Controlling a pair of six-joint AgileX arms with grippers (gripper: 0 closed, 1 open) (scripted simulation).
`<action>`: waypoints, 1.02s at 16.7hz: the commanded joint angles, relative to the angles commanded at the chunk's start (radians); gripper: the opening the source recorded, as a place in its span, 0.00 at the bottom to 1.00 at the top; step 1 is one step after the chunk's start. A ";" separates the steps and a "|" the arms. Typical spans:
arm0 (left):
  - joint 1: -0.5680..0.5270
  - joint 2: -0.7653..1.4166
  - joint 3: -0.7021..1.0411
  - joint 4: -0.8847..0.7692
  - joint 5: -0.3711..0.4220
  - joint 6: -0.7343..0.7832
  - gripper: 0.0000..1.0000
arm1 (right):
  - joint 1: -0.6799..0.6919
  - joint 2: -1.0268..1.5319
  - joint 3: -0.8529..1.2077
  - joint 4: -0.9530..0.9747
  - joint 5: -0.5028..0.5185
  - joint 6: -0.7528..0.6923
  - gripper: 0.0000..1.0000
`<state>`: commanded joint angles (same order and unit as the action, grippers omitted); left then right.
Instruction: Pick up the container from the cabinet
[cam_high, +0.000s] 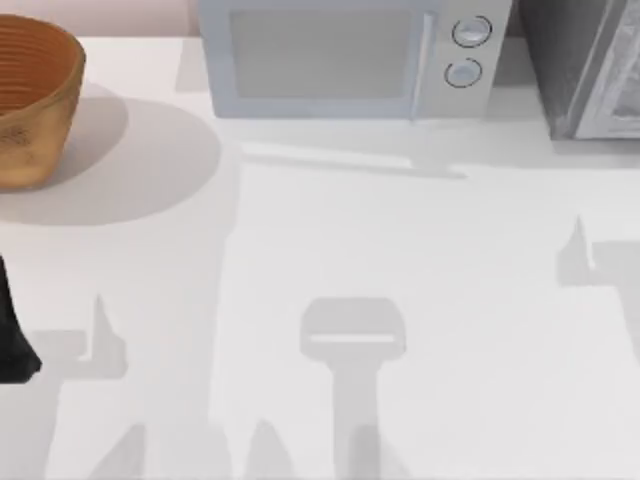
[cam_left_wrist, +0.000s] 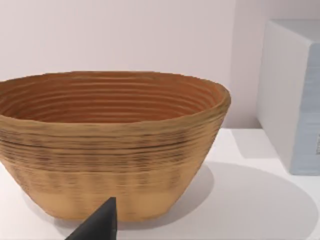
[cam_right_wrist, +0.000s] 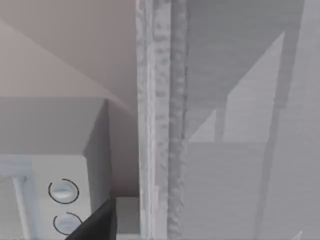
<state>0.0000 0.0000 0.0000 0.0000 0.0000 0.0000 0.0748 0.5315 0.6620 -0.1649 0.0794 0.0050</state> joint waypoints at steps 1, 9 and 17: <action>0.000 0.000 0.000 0.000 0.000 0.000 1.00 | 0.010 0.074 0.101 -0.023 0.011 0.001 1.00; 0.000 0.000 0.000 0.000 0.000 0.000 1.00 | 0.085 0.614 0.843 -0.193 0.090 0.008 1.00; 0.000 0.000 0.000 0.000 0.000 0.000 1.00 | 0.110 0.796 1.080 -0.253 0.117 0.011 1.00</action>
<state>0.0000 0.0000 0.0000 0.0000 0.0000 0.0000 0.1846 1.3272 1.7418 -0.4175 0.1967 0.0157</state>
